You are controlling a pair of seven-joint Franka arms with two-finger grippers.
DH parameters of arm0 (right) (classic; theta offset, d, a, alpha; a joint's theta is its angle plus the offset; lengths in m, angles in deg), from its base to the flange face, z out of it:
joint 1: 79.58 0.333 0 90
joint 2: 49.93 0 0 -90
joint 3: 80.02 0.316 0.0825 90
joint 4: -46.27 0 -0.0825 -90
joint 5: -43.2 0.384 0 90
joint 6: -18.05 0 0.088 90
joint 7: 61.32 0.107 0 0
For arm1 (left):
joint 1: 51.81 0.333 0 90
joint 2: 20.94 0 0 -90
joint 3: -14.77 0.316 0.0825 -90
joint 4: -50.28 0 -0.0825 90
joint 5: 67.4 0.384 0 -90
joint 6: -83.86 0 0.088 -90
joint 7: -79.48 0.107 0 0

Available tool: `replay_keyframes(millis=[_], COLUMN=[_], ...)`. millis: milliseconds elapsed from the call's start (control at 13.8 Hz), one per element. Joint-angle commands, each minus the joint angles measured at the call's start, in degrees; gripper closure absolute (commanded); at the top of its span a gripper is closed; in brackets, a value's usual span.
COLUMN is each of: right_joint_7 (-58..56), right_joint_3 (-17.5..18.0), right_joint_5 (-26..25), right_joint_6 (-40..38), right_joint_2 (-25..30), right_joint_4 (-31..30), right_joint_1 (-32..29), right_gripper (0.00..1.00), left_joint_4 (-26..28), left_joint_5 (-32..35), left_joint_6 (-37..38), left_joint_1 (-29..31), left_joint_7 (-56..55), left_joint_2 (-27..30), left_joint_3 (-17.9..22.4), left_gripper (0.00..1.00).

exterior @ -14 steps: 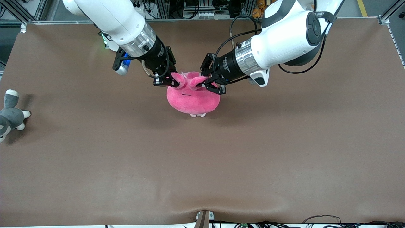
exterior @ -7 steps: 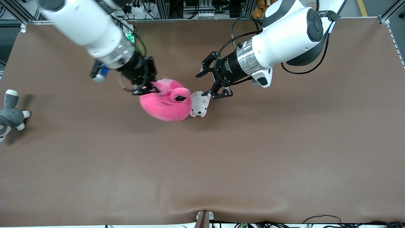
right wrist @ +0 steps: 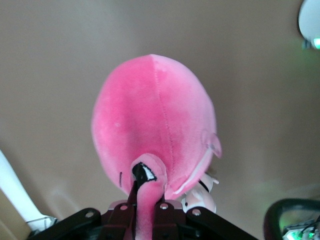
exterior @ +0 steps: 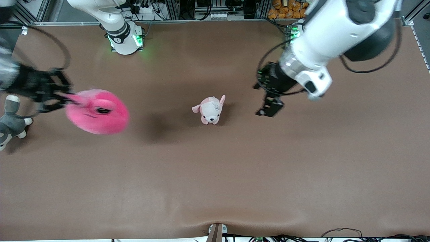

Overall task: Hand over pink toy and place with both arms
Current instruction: 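Lower the pink plush beside the grey toy and open the right gripper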

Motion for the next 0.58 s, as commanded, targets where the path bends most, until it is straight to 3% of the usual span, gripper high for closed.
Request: replay_keyframes(millis=[0, 145, 290, 507], right_joint_7=[-17.29, -30.16, -35.02, -45.54], right_joint_3=[1.46, 1.55, 1.55, 1.55], right_joint_5=[1.73, 1.91, 2.00, 3.31], right_joint_6=[-0.22, 0.84, 3.64, 10.14], right_joint_2=[-0.97, -6.14, -11.41, -17.22], right_joint_4=[-1.89, -2.60, -3.65, -8.47], right_joint_1=[-7.87, -11.84, -13.43, -14.74], right_gripper=[1.00, 1.00, 1.00, 1.00], left_joint_4=[0.34, 0.34, 0.34, 0.25], left_joint_5=[2.18, 4.28, 7.17, 14.65], left_joint_6=[6.49, 11.50, 15.12, 15.39], left_joint_1=[6.05, 10.45, 13.19, 13.81], left_joint_7=[18.44, 33.82, 43.27, 55.81], left_joint_2=[2.29, 2.91, 3.52, 4.05], left_joint_3=[-0.29, -0.29, -0.29, -0.29], left_gripper=[0.00, 0.00, 0.00, 0.00])
